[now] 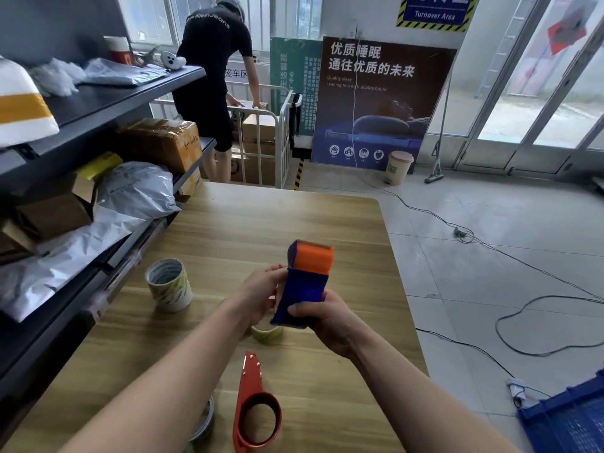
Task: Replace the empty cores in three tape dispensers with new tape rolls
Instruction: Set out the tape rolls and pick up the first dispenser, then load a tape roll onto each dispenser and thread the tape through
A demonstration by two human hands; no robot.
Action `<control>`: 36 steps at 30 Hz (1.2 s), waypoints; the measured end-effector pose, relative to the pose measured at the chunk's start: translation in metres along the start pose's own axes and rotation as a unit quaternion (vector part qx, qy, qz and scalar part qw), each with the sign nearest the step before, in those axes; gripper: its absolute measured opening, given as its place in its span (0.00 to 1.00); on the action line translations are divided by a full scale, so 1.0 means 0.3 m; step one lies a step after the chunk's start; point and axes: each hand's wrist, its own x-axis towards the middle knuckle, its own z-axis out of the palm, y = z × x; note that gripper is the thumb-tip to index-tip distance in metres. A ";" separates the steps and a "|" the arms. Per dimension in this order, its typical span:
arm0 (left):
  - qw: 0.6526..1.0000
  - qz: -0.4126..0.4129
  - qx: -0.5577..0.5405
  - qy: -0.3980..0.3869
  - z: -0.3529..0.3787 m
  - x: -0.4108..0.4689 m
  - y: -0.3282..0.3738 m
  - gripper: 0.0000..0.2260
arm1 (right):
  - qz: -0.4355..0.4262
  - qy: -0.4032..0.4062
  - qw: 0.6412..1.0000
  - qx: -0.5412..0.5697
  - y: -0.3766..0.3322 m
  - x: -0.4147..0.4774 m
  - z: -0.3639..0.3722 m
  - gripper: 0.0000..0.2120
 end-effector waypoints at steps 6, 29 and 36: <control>0.995 0.067 -0.066 -0.038 -0.010 0.007 -0.007 0.08 | -0.009 0.018 1.000 0.022 -0.009 0.014 0.010 0.29; 0.991 0.114 0.057 -0.031 -0.032 0.026 0.040 0.12 | -0.015 0.016 0.988 -0.151 -0.021 0.004 -0.003 0.16; 0.984 0.099 0.144 0.037 -0.026 0.037 0.068 0.05 | 0.003 0.012 0.982 -0.189 -0.017 -0.008 -0.002 0.15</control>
